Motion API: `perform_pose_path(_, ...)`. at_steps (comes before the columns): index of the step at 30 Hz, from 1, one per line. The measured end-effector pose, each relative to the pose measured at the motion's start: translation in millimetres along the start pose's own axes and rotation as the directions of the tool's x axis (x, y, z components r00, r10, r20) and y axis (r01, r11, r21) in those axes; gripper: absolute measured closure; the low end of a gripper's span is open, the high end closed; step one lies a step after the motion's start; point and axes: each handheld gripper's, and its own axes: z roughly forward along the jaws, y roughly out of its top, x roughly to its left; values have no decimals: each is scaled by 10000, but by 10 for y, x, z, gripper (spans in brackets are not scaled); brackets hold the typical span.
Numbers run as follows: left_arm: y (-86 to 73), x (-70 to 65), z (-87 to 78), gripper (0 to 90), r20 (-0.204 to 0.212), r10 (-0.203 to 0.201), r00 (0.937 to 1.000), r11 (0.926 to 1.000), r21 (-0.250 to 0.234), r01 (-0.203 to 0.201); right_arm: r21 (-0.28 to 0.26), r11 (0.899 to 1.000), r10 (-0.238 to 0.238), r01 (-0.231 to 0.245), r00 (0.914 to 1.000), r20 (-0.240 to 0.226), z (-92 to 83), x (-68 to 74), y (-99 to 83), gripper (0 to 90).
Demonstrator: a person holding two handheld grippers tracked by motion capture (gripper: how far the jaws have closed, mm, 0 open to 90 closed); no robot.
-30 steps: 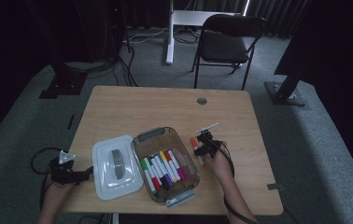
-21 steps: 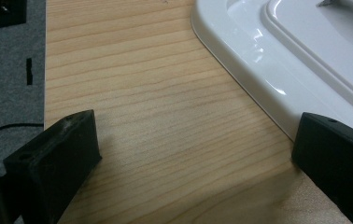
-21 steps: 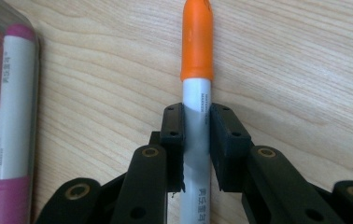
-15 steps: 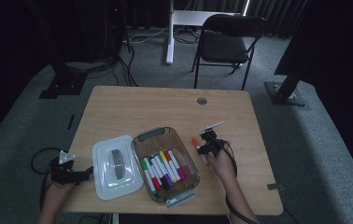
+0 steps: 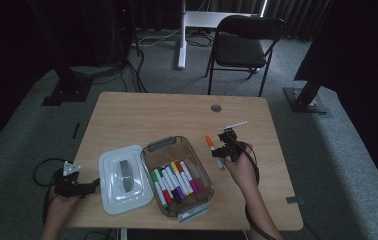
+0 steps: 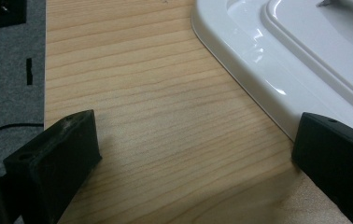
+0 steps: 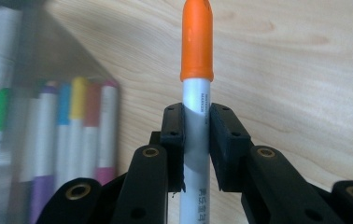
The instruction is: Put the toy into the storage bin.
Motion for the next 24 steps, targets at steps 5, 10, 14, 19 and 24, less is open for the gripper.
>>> perform_pose_path(5,0,1,1,12,-15,15,10000,10000,-13,-15,-426,9982,-426,423,9991,-66,-223,160,110,764)
perform_pose_path(10,1,1,1,12,-8,1,10000,10000,-13,-1,-882,9925,-868,847,9960,-197,-458,356,226,765)
perform_pose_path(14,1,1,0,12,-4,5,10000,10000,-4,-5,-1189,9858,-1255,1185,9907,-533,-586,537,298,764)
perform_pose_path(19,1,1,0,12,-3,5,10000,10000,-2,-5,-1253,9808,-1612,1496,9829,-889,-621,755,348,764)
perform_pose_path(24,1,1,0,12,-2,5,10000,10000,-1,-5,-1127,9751,-2047,1908,9703,-1289,-562,984,346,764)
